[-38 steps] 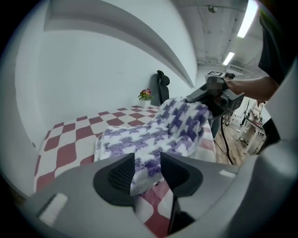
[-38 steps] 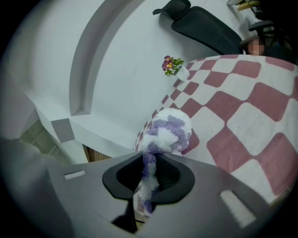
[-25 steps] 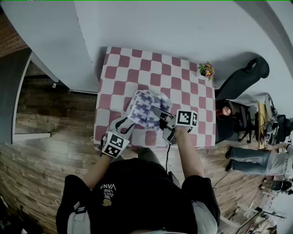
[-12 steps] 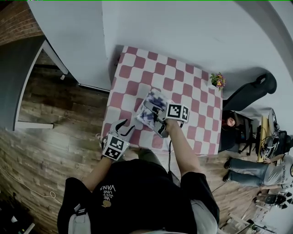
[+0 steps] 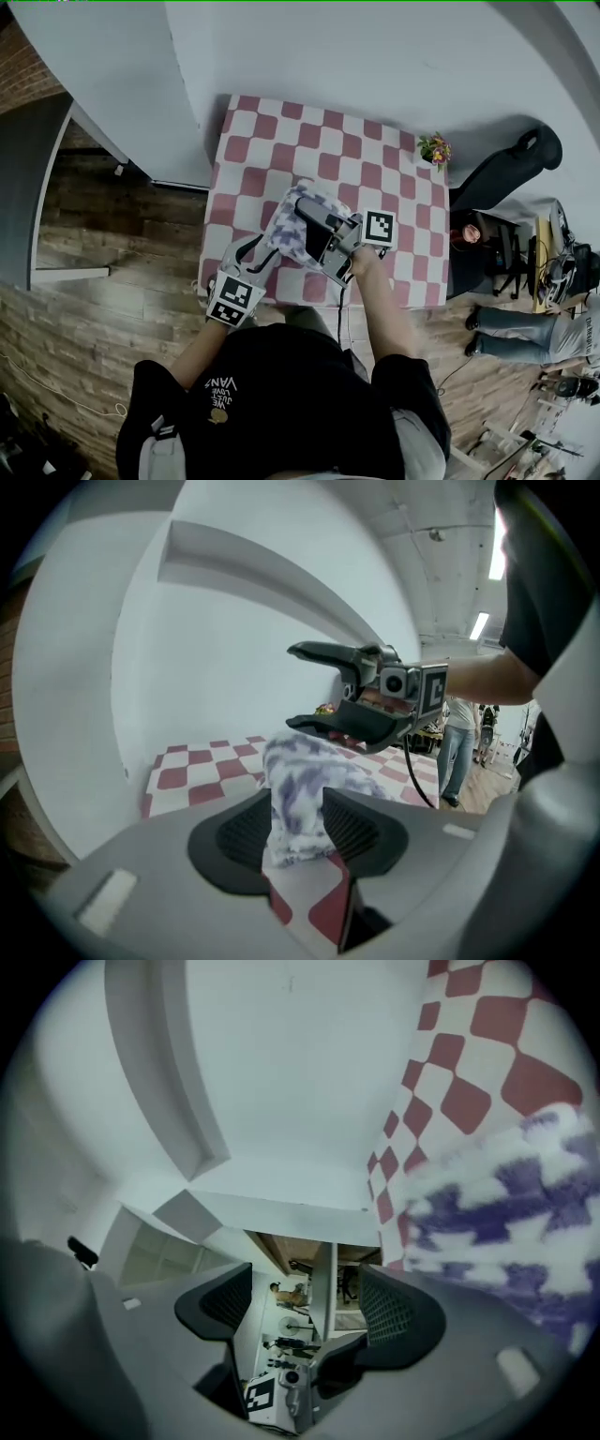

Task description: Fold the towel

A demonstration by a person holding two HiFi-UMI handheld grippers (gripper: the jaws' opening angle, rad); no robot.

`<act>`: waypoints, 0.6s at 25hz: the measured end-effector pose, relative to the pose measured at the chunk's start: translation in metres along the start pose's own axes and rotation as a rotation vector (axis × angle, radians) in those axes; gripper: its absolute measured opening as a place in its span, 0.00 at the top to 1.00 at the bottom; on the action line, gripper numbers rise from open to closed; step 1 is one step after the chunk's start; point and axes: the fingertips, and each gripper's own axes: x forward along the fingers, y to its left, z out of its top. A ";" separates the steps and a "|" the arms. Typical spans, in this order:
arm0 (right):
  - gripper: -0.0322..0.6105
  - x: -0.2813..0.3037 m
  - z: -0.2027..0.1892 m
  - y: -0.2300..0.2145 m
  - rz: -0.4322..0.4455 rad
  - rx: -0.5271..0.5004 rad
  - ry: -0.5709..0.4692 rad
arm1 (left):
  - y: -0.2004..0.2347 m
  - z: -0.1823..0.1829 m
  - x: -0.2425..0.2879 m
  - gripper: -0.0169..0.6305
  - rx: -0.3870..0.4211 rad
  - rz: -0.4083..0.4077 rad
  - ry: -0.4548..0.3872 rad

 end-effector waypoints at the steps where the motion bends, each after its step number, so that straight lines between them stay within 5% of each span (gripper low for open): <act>1: 0.41 -0.002 0.001 0.011 0.038 -0.019 0.010 | 0.000 0.005 0.002 0.75 0.007 0.003 -0.008; 3: 0.41 -0.009 0.007 0.029 0.069 -0.119 0.019 | 0.000 0.016 0.003 0.75 0.027 0.012 -0.029; 5: 0.42 -0.021 0.019 0.035 0.024 -0.328 -0.001 | -0.004 0.025 0.007 0.75 0.074 0.006 -0.044; 8: 0.50 -0.045 0.041 0.016 -0.184 -0.726 -0.047 | -0.022 0.033 0.022 0.75 0.192 -0.042 -0.030; 11: 0.52 -0.056 0.046 -0.020 -0.401 -1.042 0.035 | -0.043 0.028 0.042 0.75 0.306 -0.097 0.024; 15: 0.59 -0.040 0.020 -0.055 -0.414 -1.141 0.205 | -0.047 0.001 0.062 0.75 0.345 -0.122 0.135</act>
